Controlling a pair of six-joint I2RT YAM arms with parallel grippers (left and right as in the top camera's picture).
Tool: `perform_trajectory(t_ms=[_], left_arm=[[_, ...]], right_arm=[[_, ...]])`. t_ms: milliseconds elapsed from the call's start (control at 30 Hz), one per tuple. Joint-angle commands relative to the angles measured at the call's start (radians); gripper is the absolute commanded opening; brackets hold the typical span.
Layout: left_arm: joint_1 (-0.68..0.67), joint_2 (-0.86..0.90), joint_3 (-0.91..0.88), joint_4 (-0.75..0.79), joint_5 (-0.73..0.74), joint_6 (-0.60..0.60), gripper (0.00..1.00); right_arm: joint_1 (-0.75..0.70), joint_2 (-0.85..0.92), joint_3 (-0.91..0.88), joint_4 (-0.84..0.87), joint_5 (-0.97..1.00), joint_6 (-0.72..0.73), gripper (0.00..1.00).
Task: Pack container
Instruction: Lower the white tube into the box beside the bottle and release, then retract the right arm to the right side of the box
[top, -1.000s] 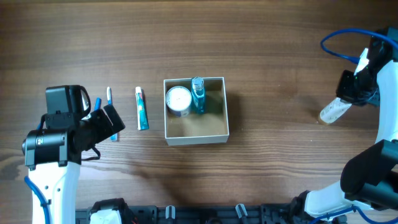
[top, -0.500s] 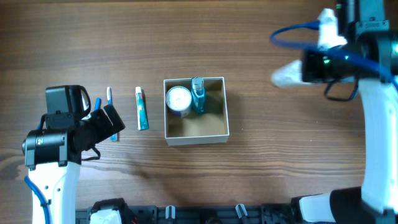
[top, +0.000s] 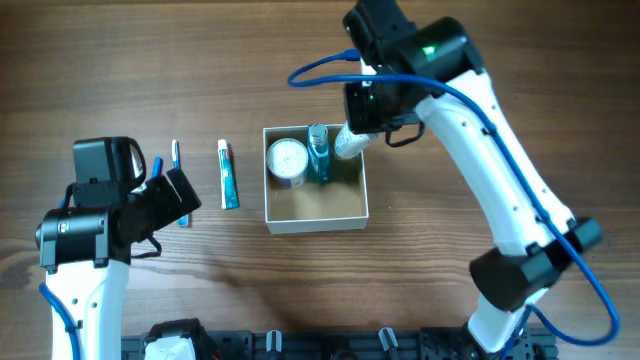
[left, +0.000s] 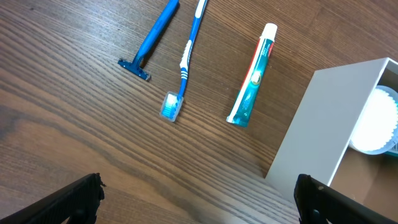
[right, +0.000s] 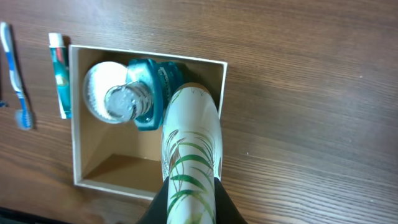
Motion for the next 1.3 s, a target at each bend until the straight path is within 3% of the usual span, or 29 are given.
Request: perform_trajectory(t_ms=[0, 333, 367, 400, 433, 767, 900, 1000, 1133, 1267], left_arm=[[0.006, -0.001, 0.019, -0.001, -0.010, -0.016, 1.00], [0.006, -0.001, 0.020, -0.001, -0.010, -0.016, 1.00], [0.006, -0.001, 0.019, -0.001, -0.010, -0.016, 1.00], [0.006, -0.001, 0.020, -0.001, -0.010, -0.016, 1.00], [0.006, -0.001, 0.019, -0.001, -0.010, -0.016, 1.00], [0.006, -0.001, 0.019, -0.001, -0.010, -0.016, 1.00], [0.006, -0.001, 0.019, -0.002, -0.010, -0.016, 1.00], [0.006, -0.001, 0.020, -0.001, -0.010, -0.017, 1.00], [0.006, -0.001, 0.019, 0.007, -0.010, -0.016, 1.00], [0.006, -0.001, 0.019, 0.007, -0.010, -0.017, 1.00]], right_arm=[[0.003, 0.070, 0.018, 0.022, 0.020, 0.016, 0.04], [0.003, 0.196, 0.018, 0.076, 0.019, 0.016, 0.06], [0.003, 0.196, 0.018, 0.075, 0.015, 0.014, 0.15], [0.003, 0.196, 0.018, 0.074, 0.012, 0.015, 0.38], [0.003, 0.196, 0.018, 0.073, 0.012, 0.015, 0.54], [0.003, 0.183, 0.020, 0.114, 0.021, -0.038, 0.56], [0.003, 0.047, 0.077, 0.209, 0.105, -0.092, 0.59], [-0.027, -0.095, 0.079, 0.271, 0.269, -0.026, 1.00], [-0.238, -0.124, 0.077, 0.180, 0.192, 0.025, 1.00], [-0.267, -0.204, 0.066, 0.071, 0.193, -0.048, 1.00]])
